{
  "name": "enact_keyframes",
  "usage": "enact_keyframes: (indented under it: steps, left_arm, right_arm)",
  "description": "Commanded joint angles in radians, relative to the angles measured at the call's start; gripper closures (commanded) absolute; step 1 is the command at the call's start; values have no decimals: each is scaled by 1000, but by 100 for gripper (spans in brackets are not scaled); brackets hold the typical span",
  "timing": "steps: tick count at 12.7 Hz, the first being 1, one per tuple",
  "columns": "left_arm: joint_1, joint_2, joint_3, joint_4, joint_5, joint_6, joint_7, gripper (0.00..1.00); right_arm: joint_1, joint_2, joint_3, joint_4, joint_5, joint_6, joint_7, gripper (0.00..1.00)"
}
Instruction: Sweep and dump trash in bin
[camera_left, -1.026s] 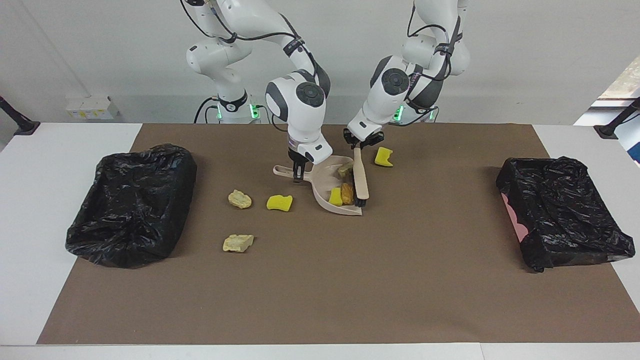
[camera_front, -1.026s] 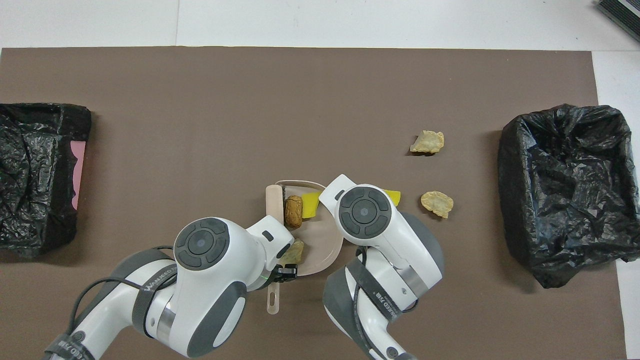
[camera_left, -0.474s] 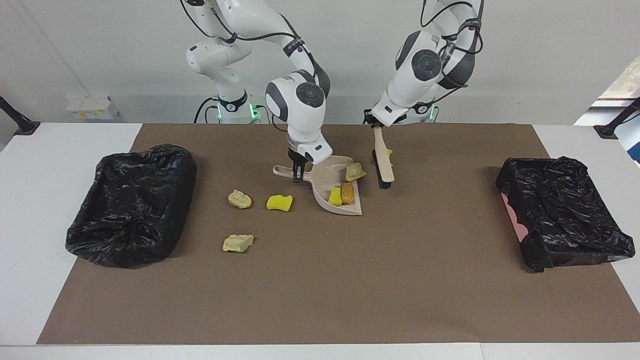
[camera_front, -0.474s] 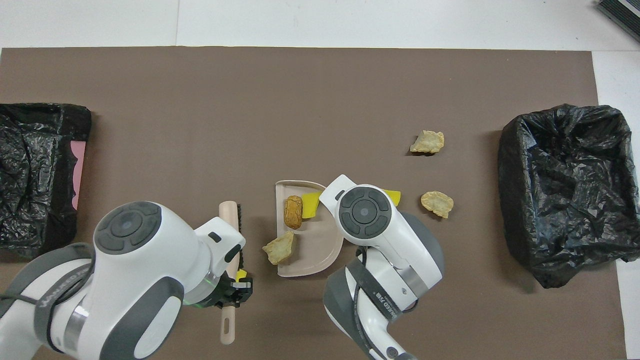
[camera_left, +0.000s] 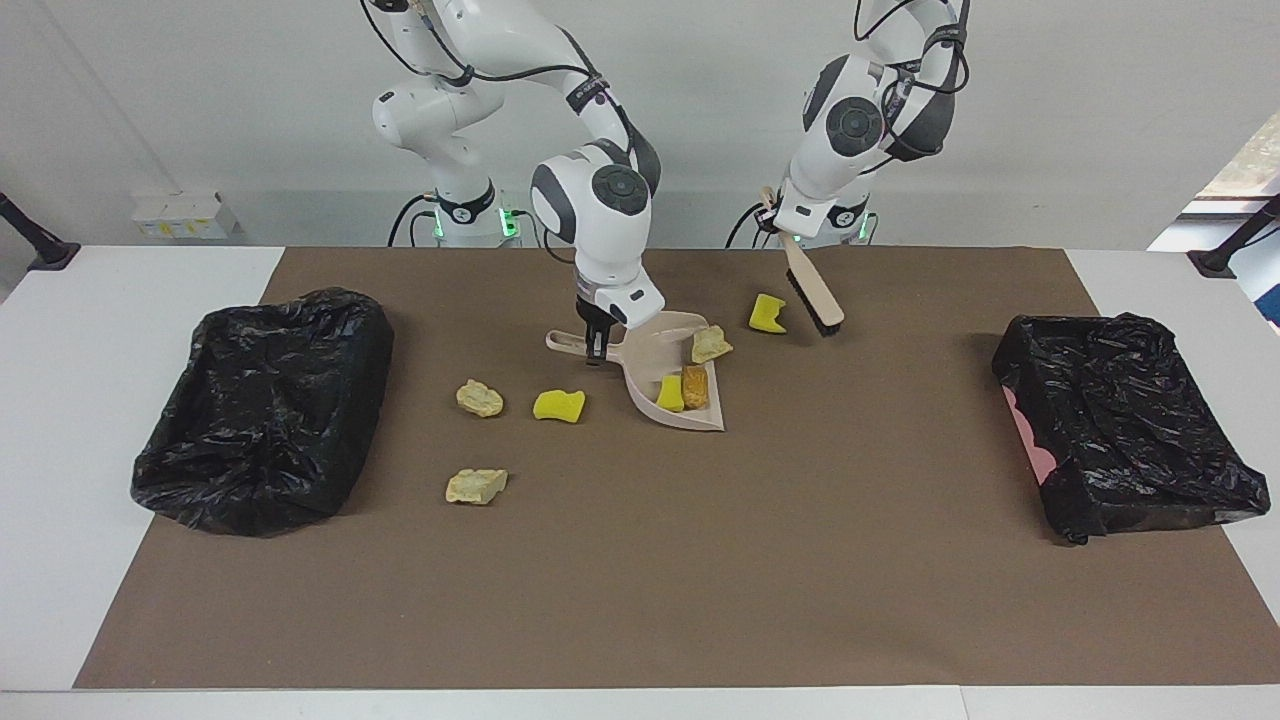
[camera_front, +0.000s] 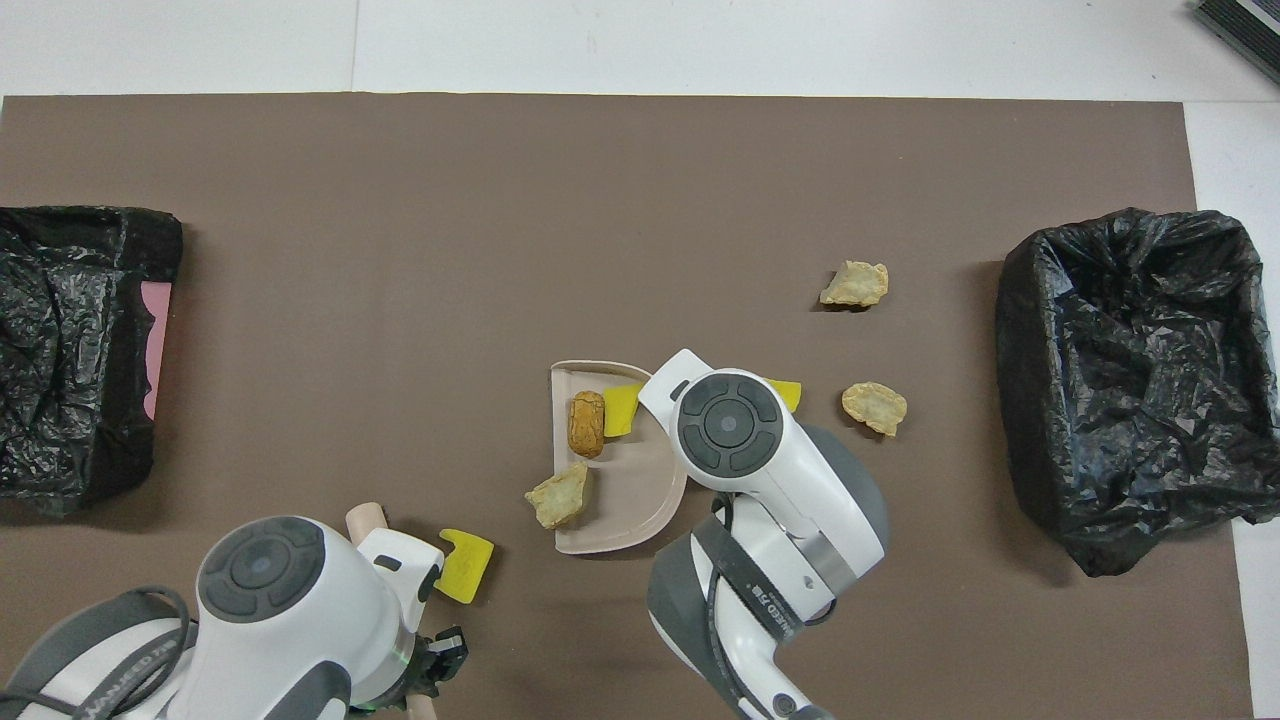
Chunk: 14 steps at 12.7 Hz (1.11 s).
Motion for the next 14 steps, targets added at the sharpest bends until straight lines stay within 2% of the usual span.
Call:
enact_keyframes:
  steps: [1,4,6,7,10,11,14]
  left_arm:
    - [-86,-36,-4,-107,16,110,-160,100]
    - [-103,-9,-4,-106,-10,228,-230,100]
    - [-103,63,-4,-78,-34,333,-218,100]
    - [-94,102,-2,-49,-36,374,-205,100]
    - [-85,301,-2,144,-64,450,-178,100]
    - [-85,336,-2,190,-64,471,-170,100]
    - [-96,357,-4,212,-80,500,-23,100]
  right_arm:
    - [0,5,3,-11,-17,35,41,100]
    - [0,5,3,-11,-17,36,41,100]
    - [0,5,3,-11,-17,35,42,100]
    - [0,5,3,-11,-17,35,42,100]
    - [0,5,3,-11,-17,35,42,100]
    - [0,5,3,-11,-17,35,42,100]
    - [0,5,3,-11,-17,35,42,100]
